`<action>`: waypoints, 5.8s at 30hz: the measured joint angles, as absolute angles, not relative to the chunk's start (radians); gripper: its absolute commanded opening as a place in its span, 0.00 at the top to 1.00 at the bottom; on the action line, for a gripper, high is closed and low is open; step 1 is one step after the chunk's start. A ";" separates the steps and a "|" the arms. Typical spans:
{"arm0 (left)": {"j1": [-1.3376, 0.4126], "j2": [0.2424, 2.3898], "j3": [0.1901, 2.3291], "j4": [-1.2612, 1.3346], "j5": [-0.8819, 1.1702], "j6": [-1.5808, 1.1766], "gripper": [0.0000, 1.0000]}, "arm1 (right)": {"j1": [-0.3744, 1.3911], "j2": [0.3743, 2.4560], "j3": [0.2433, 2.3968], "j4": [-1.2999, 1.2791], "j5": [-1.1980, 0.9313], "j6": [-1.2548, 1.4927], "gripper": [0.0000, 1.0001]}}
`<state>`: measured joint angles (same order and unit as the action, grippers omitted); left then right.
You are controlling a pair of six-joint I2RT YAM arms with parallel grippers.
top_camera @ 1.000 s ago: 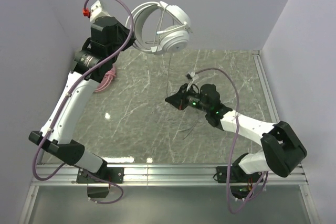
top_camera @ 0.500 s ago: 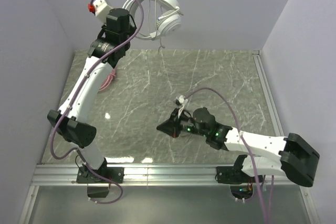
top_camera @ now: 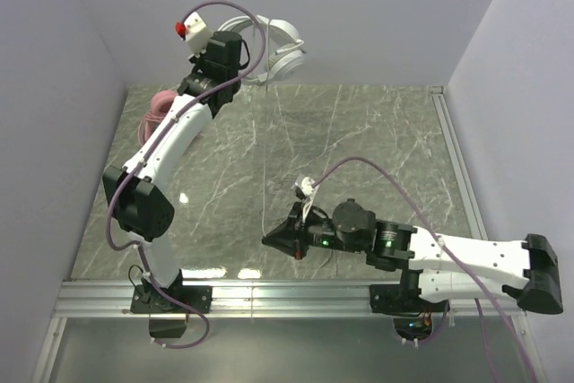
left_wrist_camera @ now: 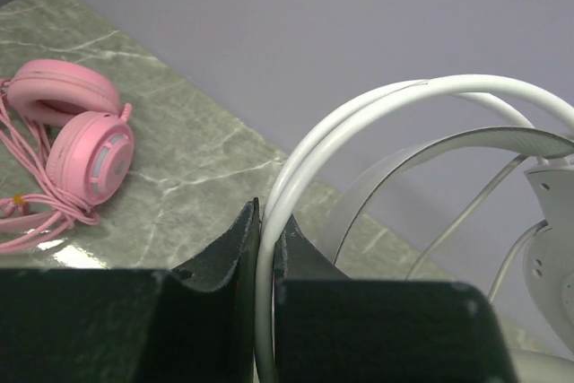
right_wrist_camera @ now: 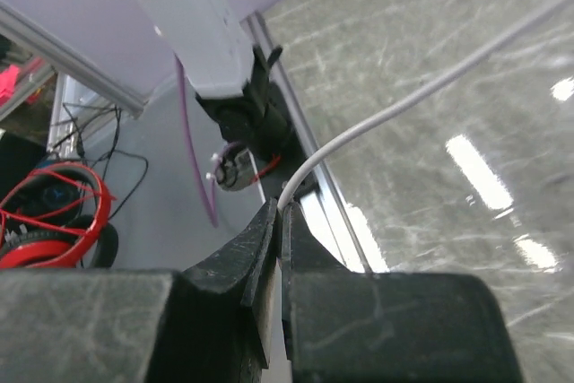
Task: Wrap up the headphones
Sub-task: Wrap the headphone cable with the right arm
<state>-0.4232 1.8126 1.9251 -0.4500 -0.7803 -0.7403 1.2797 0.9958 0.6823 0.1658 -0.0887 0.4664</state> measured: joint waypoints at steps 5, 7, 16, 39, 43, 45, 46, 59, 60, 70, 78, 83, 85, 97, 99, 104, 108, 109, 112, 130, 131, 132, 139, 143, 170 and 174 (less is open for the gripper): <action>-0.434 1.812 1.776 -0.344 -0.814 -0.694 1.00 | 1.285 0.959 0.903 -0.047 -0.036 0.412 1.00; -0.447 1.809 1.715 -0.308 -0.834 -0.670 1.00 | 1.285 0.968 1.015 -0.138 -0.007 0.378 1.00; -0.529 1.707 1.468 -0.153 -0.830 -0.558 1.00 | 1.194 1.011 1.343 -0.394 0.065 0.237 1.00; -0.614 1.589 1.362 -0.093 -0.798 -0.406 1.00 | 0.828 1.192 1.768 -0.672 -0.257 0.118 1.00; -0.605 1.748 1.558 -0.195 -0.807 -0.444 1.00 | 0.828 1.182 1.789 -0.675 -0.305 0.127 1.00; -0.598 1.821 1.648 -0.235 -0.800 -0.464 1.00 | 0.828 1.180 1.789 -0.675 -0.318 0.134 1.00; -0.595 1.850 1.682 -0.247 -0.792 -0.473 1.00 | 0.828 1.180 1.786 -0.676 -0.321 0.137 1.00; -0.634 1.797 1.458 -0.129 -0.725 -0.484 1.00 | 0.807 1.255 1.930 -0.769 -0.223 0.108 1.00; -0.641 1.778 1.414 -0.112 -0.718 -0.488 1.00 | 0.803 1.267 1.943 -0.775 -0.212 0.104 1.00; -0.664 1.583 1.132 -0.012 -0.650 -0.543 1.00 | 0.716 1.306 1.953 -0.775 -0.196 0.094 1.00; -0.690 1.410 0.997 0.066 -0.579 -0.557 1.00 | 0.604 1.318 1.953 -0.734 -0.264 0.117 1.00; -0.724 1.372 0.980 0.071 -0.575 -0.540 1.00 | 0.563 1.349 1.960 -0.718 -0.330 0.136 1.00; -0.732 1.378 0.980 0.067 -0.579 -0.539 1.00 | 0.558 1.366 1.977 -0.718 -0.353 0.143 1.00; -0.762 1.637 1.146 0.062 -0.640 -0.538 1.00 | 0.556 1.417 2.095 -0.735 -0.421 0.171 1.00; -0.778 1.662 1.183 0.063 -0.655 -0.535 1.00 | 0.554 1.419 2.095 -0.737 -0.413 0.171 1.00; -0.811 1.649 1.159 0.087 -0.678 -0.527 1.00 | 0.503 1.416 2.082 -0.730 -0.414 0.175 1.00; -0.817 1.589 1.082 0.085 -0.678 -0.517 1.00 | 0.408 1.411 2.025 -0.712 -0.455 0.201 1.00; -0.817 1.570 1.065 0.085 -0.678 -0.514 1.00 | 0.382 1.411 2.008 -0.702 -0.473 0.210 1.00; -0.815 1.505 1.010 0.086 -0.677 -0.500 1.00 | 0.314 1.411 1.966 -0.675 -0.522 0.241 1.00; -0.811 1.121 0.783 0.062 -0.550 -0.312 1.00 | 0.174 1.502 1.838 -0.673 -0.529 0.274 1.00; -0.810 1.102 0.785 0.045 -0.529 -0.317 1.00 | 0.174 1.506 1.823 -0.673 -0.518 0.270 1.00; -0.805 1.083 0.794 0.012 -0.506 -0.328 1.00 | 0.174 1.511 1.806 -0.670 -0.511 0.265 1.00; -0.633 1.104 1.008 -0.249 -0.239 -0.444 1.00 | 0.173 1.515 1.639 -0.581 -0.489 0.247 1.00; -0.503 1.114 1.062 -0.328 -0.143 -0.520 1.00 | 0.172 1.507 1.510 -0.474 -0.525 0.244 1.00; -0.416 1.288 1.406 -0.545 0.098 -0.811 1.00 | 0.411 1.337 0.760 0.457 -0.490 0.333 0.97; -0.418 1.289 1.422 -0.545 0.069 -0.826 1.00 | 0.470 1.382 0.726 0.599 -0.439 0.349 0.92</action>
